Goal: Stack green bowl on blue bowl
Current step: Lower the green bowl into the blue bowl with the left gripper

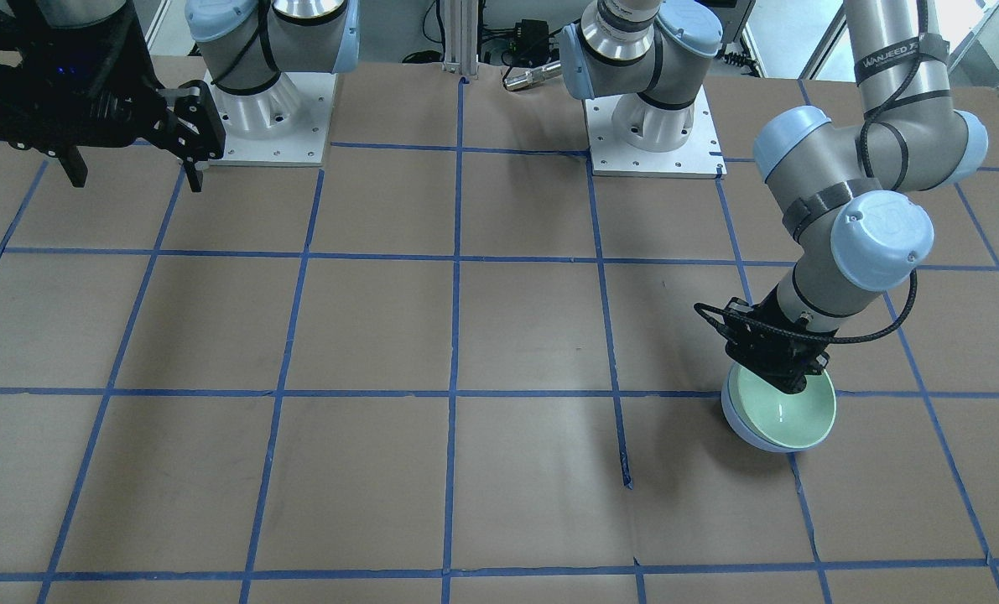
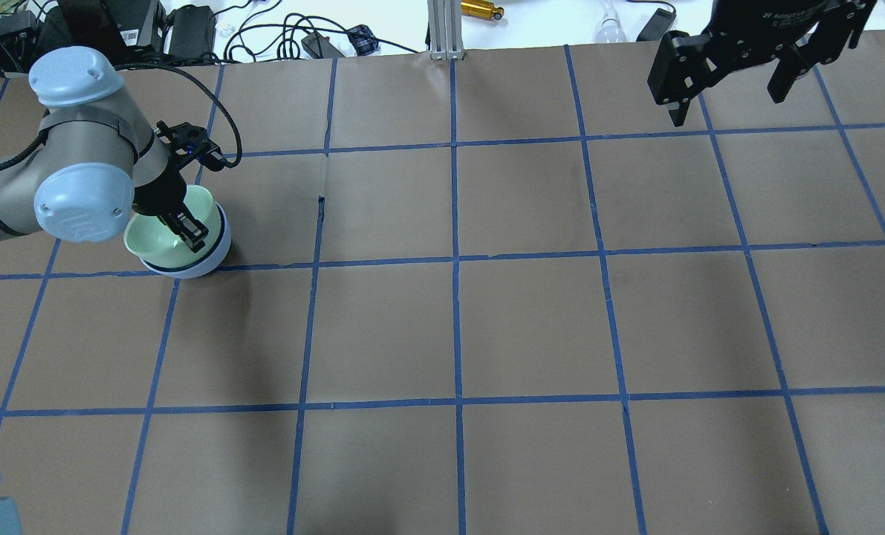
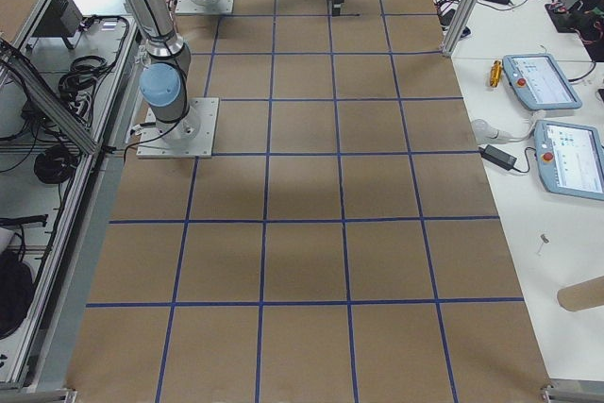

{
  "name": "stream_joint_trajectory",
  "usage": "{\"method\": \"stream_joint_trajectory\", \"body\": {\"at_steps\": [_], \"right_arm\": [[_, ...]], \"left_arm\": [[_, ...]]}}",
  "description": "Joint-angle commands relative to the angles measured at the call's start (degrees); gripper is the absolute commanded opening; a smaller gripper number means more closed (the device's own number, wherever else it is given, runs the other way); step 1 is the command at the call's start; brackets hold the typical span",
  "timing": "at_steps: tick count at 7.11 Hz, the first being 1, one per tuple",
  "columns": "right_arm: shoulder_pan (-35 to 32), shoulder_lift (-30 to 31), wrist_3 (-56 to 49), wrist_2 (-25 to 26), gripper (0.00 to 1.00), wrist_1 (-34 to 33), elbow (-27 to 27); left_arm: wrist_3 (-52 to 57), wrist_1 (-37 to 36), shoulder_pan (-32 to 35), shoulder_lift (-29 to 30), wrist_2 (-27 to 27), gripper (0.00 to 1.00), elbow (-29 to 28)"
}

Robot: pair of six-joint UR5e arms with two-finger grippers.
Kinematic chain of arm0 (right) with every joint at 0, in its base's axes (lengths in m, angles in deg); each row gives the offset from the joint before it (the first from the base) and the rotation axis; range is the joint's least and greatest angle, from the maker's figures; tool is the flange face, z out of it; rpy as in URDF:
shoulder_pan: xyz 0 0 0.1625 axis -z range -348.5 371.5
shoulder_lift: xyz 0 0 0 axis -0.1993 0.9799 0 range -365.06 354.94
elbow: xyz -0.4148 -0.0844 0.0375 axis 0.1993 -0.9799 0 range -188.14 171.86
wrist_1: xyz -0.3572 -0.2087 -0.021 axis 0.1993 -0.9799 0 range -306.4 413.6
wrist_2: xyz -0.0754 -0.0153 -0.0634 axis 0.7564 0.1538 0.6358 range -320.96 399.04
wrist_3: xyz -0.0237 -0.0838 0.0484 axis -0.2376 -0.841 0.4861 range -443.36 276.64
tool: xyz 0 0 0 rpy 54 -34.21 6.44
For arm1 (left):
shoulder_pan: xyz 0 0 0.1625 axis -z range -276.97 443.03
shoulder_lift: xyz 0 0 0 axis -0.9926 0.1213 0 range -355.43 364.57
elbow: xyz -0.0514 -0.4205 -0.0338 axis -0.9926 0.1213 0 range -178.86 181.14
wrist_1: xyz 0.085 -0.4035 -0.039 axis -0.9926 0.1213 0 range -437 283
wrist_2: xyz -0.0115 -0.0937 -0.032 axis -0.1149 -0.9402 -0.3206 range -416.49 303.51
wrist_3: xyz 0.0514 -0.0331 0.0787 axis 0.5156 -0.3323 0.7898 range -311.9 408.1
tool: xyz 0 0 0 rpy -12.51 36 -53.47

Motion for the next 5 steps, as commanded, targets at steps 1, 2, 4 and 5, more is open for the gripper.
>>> {"method": "stream_joint_trajectory", "body": {"at_steps": [1,2,4,5], "right_arm": [[0.06,0.0,0.0,0.0,1.0,0.0,0.0],[-0.03,0.0,0.0,0.0,1.0,0.0,0.0],[-0.03,0.0,0.0,0.0,1.0,0.0,0.0],[-0.03,0.0,0.0,0.0,1.0,0.0,0.0]], "left_arm": [[-0.34,1.1,0.43,-1.22,-0.07,0.91,-0.07],[-0.25,2.15,0.52,-2.36,-0.42,0.92,-0.77],[-8.35,8.45,0.61,-4.82,-5.25,1.0,-4.36],[-16.52,12.49,1.66,-5.79,-10.13,1.0,-6.12]]}}
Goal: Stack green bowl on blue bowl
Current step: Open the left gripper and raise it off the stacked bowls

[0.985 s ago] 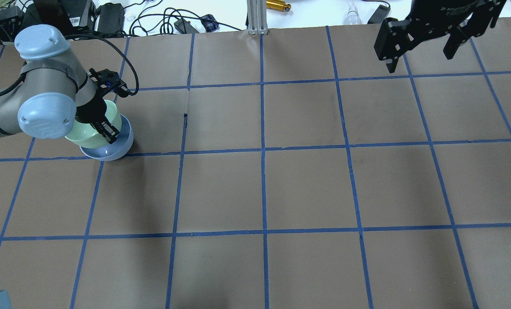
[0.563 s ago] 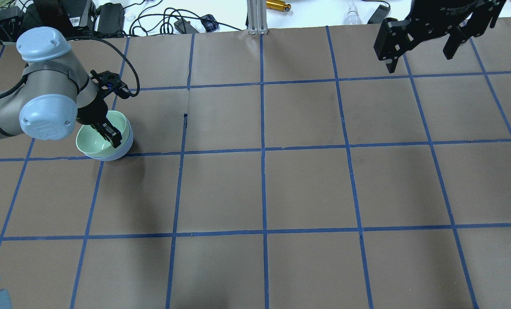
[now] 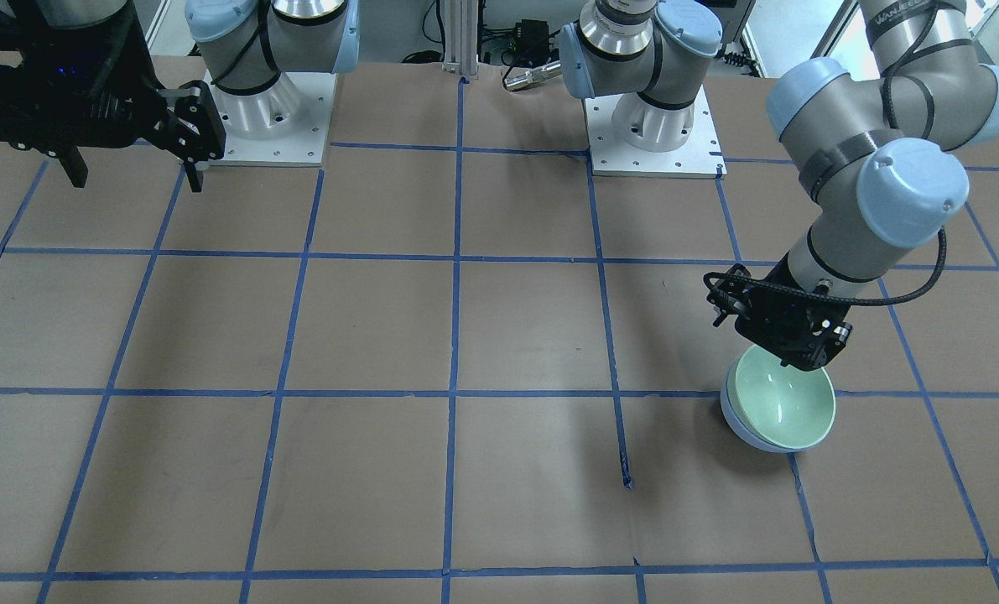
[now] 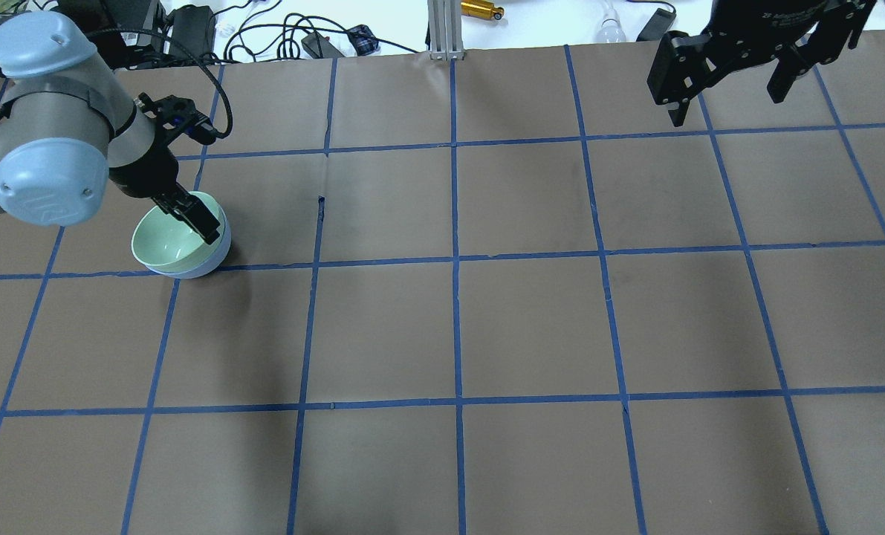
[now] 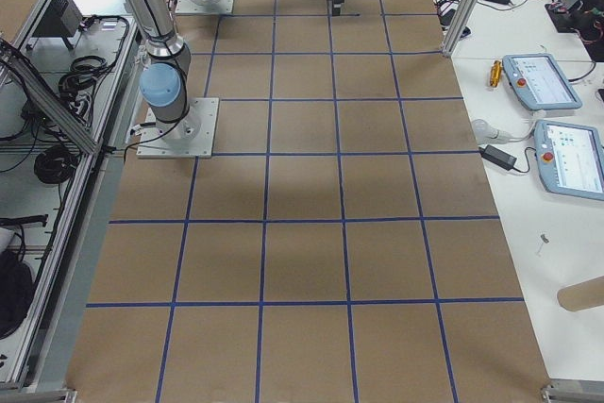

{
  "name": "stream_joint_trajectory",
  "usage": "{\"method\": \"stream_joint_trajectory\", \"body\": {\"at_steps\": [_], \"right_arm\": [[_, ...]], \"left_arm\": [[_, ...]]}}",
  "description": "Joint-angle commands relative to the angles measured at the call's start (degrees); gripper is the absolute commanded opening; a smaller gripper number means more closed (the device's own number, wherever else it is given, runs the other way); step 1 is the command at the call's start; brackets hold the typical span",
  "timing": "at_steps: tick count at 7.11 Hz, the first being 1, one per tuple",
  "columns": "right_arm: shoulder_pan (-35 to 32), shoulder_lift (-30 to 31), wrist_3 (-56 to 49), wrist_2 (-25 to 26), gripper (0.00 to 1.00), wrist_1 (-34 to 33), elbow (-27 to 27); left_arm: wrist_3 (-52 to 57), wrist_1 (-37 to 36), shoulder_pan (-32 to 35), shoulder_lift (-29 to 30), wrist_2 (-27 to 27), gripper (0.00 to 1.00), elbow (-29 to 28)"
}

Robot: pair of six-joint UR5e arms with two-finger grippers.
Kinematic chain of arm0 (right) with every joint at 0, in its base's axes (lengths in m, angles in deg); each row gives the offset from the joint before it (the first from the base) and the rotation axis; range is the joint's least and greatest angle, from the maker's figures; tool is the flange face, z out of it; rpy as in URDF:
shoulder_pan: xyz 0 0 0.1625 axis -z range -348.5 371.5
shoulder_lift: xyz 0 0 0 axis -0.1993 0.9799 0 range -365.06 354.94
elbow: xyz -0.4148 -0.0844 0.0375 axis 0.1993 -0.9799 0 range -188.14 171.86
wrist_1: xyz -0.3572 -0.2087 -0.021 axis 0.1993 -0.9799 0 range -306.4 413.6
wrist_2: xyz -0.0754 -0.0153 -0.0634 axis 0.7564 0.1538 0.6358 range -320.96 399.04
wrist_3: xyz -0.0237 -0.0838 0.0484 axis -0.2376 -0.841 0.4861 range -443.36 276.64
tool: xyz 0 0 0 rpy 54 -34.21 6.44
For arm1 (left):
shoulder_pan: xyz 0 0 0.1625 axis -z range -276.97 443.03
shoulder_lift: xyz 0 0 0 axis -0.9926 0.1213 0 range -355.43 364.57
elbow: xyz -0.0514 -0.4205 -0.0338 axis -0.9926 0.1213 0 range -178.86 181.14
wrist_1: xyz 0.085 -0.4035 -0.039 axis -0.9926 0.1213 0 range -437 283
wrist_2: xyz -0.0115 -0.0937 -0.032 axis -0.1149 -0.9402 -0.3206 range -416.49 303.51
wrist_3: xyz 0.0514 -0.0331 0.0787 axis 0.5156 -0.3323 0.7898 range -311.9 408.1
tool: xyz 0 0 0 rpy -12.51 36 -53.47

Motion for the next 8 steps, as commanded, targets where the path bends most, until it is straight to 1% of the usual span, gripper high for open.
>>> {"method": "stream_joint_trajectory", "body": {"at_steps": [1,2,3,4,5,6,7,8], "right_arm": [[0.0,0.0,0.0,0.0,1.0,0.0,0.0],[0.08,0.0,0.0,0.0,1.0,0.0,0.0],[0.09,0.0,0.0,0.0,1.0,0.0,0.0],[0.0,0.0,0.0,0.0,1.0,0.0,0.0],[0.0,0.0,0.0,0.0,1.0,0.0,0.0],[0.0,0.0,0.0,0.0,1.0,0.0,0.0],[0.0,0.0,0.0,0.0,1.0,0.0,0.0],[0.0,0.0,0.0,0.0,1.0,0.0,0.0]], "left_arm": [[-16.71,5.77,2.39,-2.28,-5.88,1.0,-3.34],[-21.41,5.95,5.1,-2.9,-5.46,1.0,-3.78],[-28.33,7.09,7.91,-4.3,-5.28,1.0,-3.96],[-35.53,11.8,9.6,-5.88,-5.37,1.0,-5.62],[-41.87,14.63,10.66,-7.02,-5.37,1.0,-8.24],[-42.37,17.79,10.84,-7.91,-2.5,1.0,-9.66],[-42.29,20.0,11.1,-9.57,2.06,1.0,-9.85],[-42.02,20.97,11.28,-11.67,-0.6,1.0,-9.85]]}}
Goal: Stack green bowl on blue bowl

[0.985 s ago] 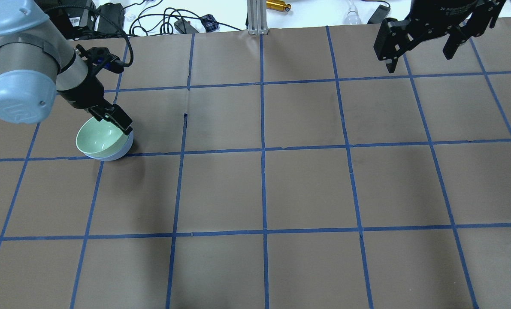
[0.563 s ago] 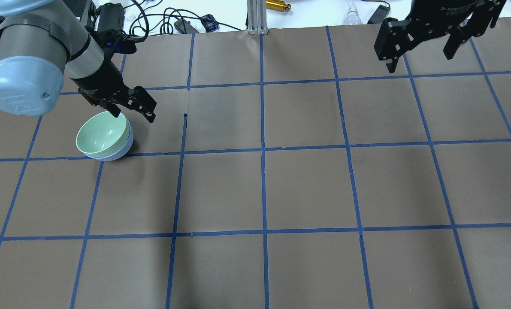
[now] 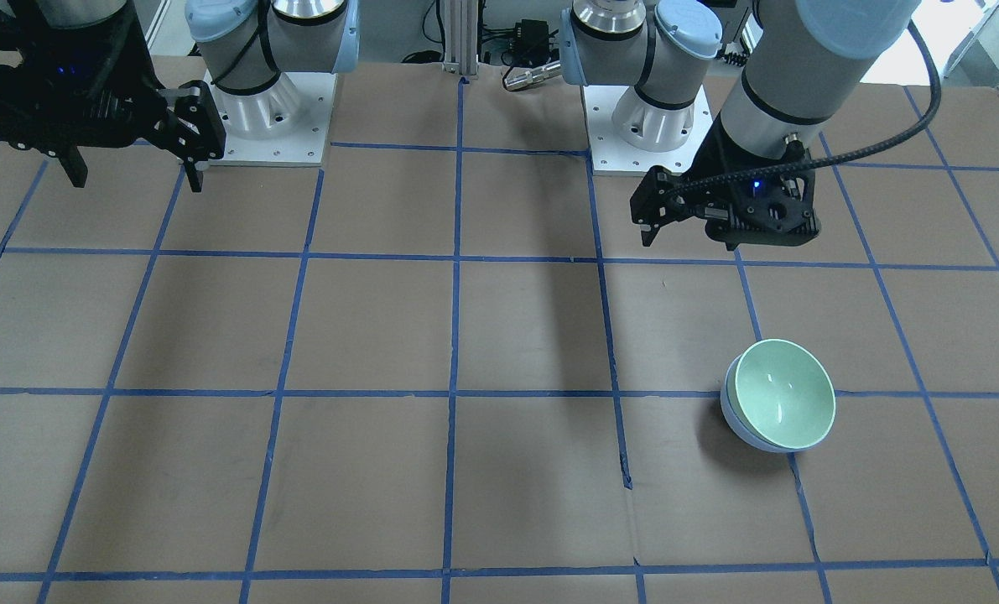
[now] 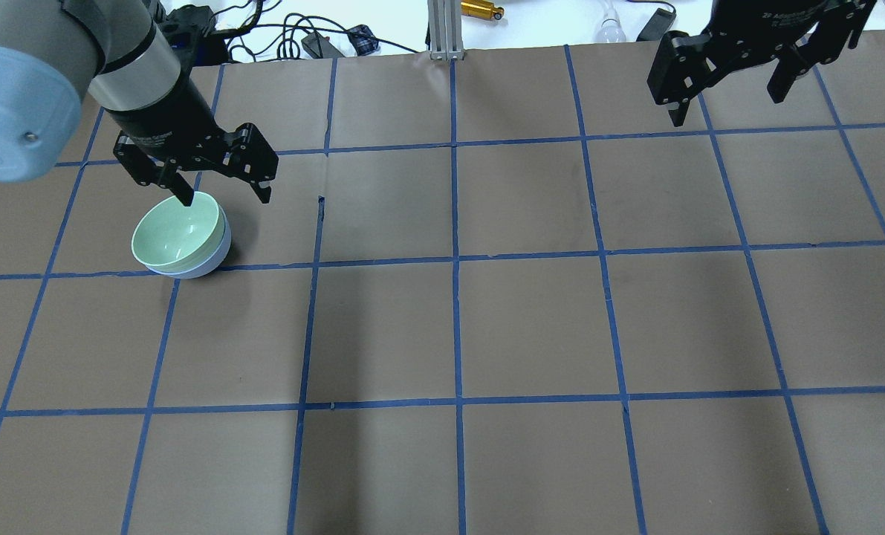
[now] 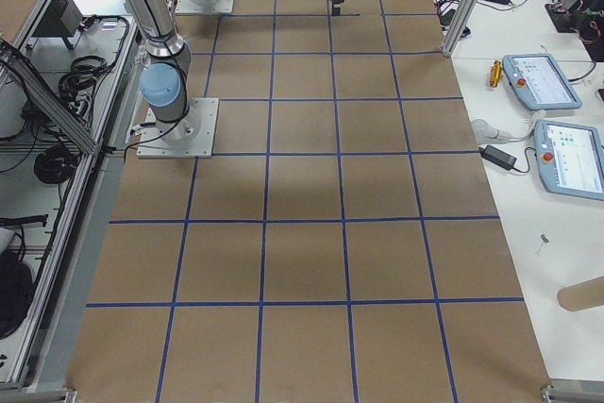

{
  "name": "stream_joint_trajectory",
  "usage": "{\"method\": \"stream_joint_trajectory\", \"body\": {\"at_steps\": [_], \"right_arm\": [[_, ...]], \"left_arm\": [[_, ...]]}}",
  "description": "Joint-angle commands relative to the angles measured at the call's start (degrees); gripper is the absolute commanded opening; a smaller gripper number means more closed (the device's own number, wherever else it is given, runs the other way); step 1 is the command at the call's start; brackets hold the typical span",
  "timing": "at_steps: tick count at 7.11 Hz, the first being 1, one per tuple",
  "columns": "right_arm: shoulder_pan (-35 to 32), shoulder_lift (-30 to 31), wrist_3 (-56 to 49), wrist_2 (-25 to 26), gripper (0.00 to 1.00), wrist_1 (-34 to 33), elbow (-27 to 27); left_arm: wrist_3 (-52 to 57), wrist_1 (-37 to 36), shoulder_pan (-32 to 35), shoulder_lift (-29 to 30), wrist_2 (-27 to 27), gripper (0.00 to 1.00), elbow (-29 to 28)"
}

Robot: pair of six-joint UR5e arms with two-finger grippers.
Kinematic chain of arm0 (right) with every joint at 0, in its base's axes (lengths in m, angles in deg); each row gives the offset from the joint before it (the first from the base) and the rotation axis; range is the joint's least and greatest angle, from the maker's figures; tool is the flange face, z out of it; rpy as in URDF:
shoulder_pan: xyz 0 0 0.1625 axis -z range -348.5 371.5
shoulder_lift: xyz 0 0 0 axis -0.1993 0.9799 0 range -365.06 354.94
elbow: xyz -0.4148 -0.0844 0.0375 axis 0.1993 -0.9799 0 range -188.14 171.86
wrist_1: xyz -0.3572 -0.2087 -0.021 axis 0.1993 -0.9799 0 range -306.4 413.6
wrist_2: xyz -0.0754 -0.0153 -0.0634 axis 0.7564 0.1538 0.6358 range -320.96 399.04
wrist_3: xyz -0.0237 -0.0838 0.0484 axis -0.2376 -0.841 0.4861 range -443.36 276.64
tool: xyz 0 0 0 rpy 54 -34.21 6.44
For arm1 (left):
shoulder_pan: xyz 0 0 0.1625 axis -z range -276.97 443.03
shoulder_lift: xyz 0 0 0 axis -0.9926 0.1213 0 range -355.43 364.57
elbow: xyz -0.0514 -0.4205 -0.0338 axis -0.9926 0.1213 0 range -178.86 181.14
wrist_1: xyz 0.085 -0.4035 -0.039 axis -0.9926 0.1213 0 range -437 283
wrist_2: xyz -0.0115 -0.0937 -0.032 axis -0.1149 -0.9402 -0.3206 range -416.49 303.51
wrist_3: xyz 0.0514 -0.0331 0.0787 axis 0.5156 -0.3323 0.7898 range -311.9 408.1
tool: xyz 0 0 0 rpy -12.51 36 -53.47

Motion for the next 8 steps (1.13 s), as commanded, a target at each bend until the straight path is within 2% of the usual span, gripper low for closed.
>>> {"method": "stream_joint_trajectory", "body": {"at_steps": [1,8], "right_arm": [[0.0,0.0,0.0,0.0,1.0,0.0,0.0],[0.0,0.0,0.0,0.0,1.0,0.0,0.0]], "left_arm": [[0.36,2.62,0.65,-3.05,-0.17,1.0,-0.15],[1.78,4.2,0.74,-3.41,0.97,1.0,0.2]]}}
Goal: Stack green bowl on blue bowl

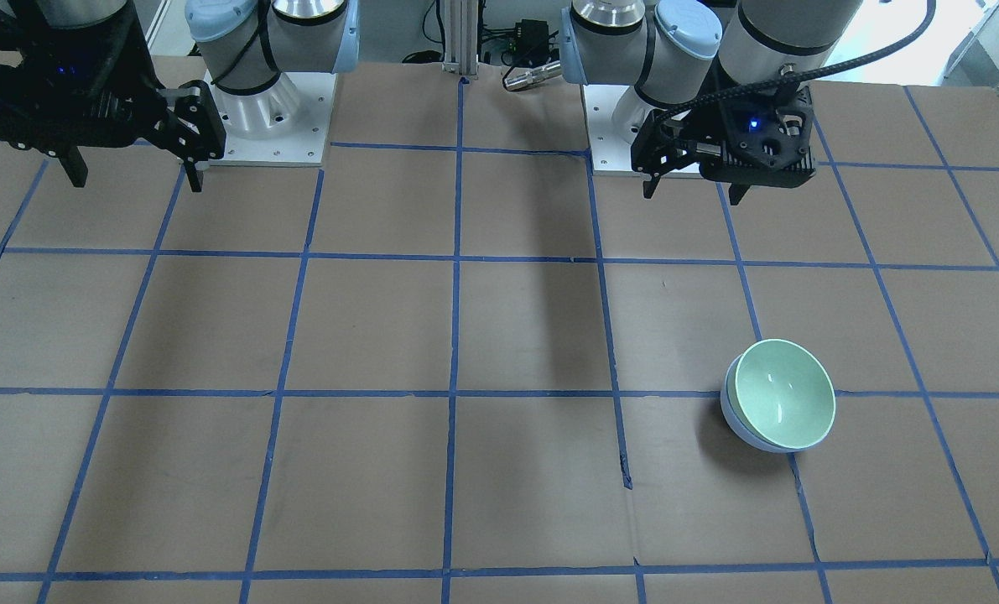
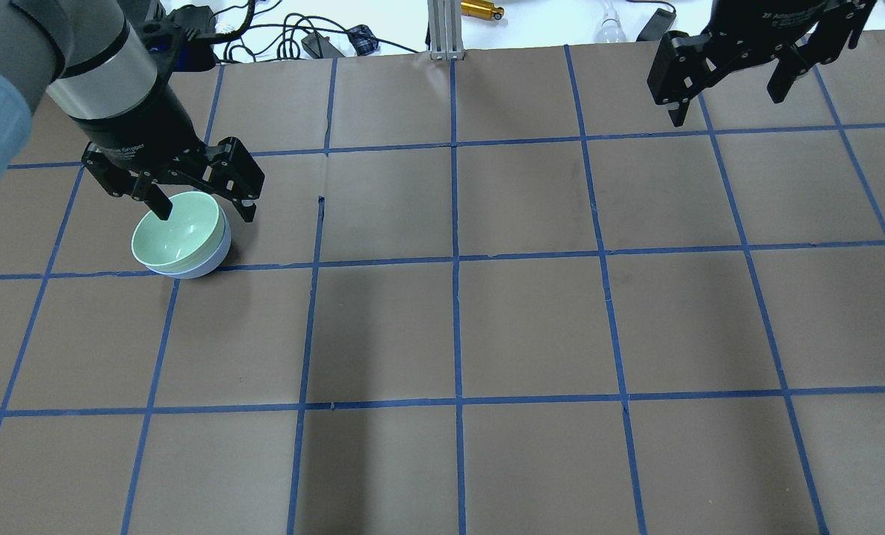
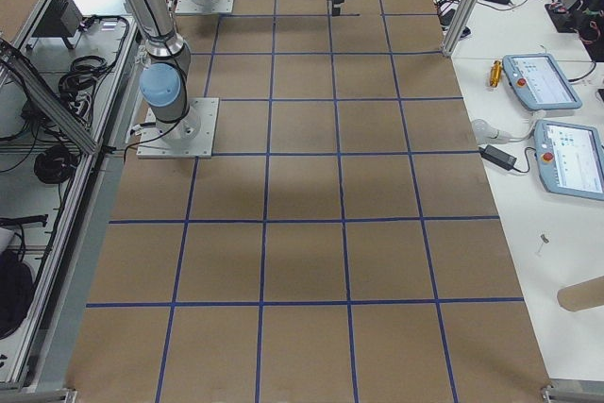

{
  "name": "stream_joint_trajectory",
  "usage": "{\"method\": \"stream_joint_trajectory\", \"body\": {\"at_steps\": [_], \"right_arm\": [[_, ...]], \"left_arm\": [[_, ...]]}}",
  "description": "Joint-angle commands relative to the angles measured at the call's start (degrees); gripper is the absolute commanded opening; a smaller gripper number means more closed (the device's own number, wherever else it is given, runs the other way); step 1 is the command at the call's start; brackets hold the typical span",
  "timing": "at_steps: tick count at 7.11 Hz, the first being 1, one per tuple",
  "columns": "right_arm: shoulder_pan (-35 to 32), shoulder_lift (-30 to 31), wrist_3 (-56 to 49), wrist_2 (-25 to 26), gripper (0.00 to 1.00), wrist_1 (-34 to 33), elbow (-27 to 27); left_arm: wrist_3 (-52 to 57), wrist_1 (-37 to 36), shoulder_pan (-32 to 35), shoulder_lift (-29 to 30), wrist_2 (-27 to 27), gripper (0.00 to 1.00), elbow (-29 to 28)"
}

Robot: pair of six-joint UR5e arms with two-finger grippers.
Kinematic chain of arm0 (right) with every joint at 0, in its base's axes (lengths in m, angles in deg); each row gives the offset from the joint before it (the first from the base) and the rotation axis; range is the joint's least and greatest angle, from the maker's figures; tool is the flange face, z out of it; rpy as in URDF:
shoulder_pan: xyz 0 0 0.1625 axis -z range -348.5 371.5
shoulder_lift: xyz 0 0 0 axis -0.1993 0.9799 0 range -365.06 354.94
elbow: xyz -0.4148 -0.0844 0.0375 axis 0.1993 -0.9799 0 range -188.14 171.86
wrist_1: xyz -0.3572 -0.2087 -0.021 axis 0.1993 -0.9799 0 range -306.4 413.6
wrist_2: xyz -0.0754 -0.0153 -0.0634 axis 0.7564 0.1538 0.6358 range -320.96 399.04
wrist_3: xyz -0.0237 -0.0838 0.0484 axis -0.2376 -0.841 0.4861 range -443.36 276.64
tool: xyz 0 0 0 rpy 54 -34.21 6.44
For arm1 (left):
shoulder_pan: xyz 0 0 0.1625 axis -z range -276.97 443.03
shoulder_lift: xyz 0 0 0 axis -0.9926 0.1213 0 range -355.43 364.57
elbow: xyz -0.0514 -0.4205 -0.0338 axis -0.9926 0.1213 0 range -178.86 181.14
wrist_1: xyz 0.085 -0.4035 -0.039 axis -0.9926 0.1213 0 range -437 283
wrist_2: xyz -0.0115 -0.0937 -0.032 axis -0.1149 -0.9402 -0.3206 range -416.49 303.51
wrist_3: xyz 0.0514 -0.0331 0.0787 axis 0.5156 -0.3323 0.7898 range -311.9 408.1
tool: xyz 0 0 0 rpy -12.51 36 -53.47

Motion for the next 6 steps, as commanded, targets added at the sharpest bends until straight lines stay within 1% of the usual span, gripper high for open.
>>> {"method": "stream_joint_trajectory", "body": {"at_steps": [1,6], "right_arm": [[0.0,0.0,0.0,0.0,1.0,0.0,0.0],[0.0,0.0,0.0,0.0,1.0,0.0,0.0]], "left_arm": [[-0.37,-0.01,0.0,0.07,0.02,1.0,0.04],[-2.04,0.08,0.09,-0.28,-0.16,1.0,0.21]]}}
